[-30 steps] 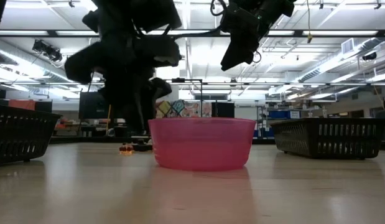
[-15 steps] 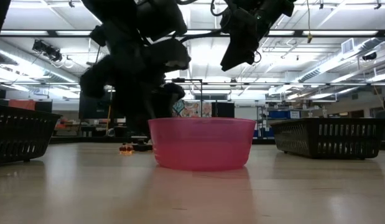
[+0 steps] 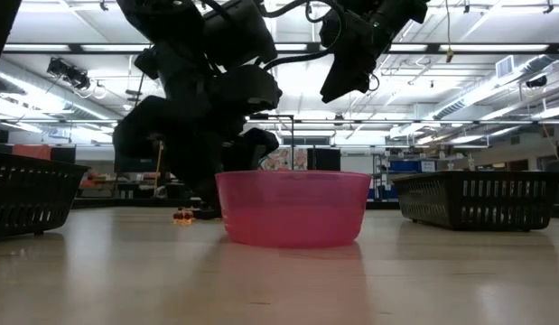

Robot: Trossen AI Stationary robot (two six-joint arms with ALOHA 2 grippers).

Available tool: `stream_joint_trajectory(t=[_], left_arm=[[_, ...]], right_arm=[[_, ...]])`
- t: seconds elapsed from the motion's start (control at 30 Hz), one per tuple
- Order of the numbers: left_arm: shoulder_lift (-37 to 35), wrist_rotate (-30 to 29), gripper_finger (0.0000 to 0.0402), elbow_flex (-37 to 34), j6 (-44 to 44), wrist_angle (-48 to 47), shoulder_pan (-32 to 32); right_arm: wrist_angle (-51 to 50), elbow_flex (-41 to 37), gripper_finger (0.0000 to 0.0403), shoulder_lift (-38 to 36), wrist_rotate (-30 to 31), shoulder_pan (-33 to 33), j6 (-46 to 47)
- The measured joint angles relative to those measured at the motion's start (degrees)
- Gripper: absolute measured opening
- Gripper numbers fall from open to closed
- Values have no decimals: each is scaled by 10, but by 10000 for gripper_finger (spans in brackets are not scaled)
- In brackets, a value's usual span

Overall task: Sort Halloween decoration
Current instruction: Put the orange pumpkin toy into the pink bowl

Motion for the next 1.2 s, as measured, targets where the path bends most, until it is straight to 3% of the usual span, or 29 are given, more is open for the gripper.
stream_joint_trajectory(t=[0.37,0.8,1.2], left_arm=[[11,-8,189,0,13,8,-3],[11,-8,56,0,-17,6,-3],[10,-42,52,3,-51,-2,10]], right_arm=[[-2,0,129,0,0,0,-4],[-4,0,129,0,0,0,-10],[-5,0,129,0,0,0,-15]])
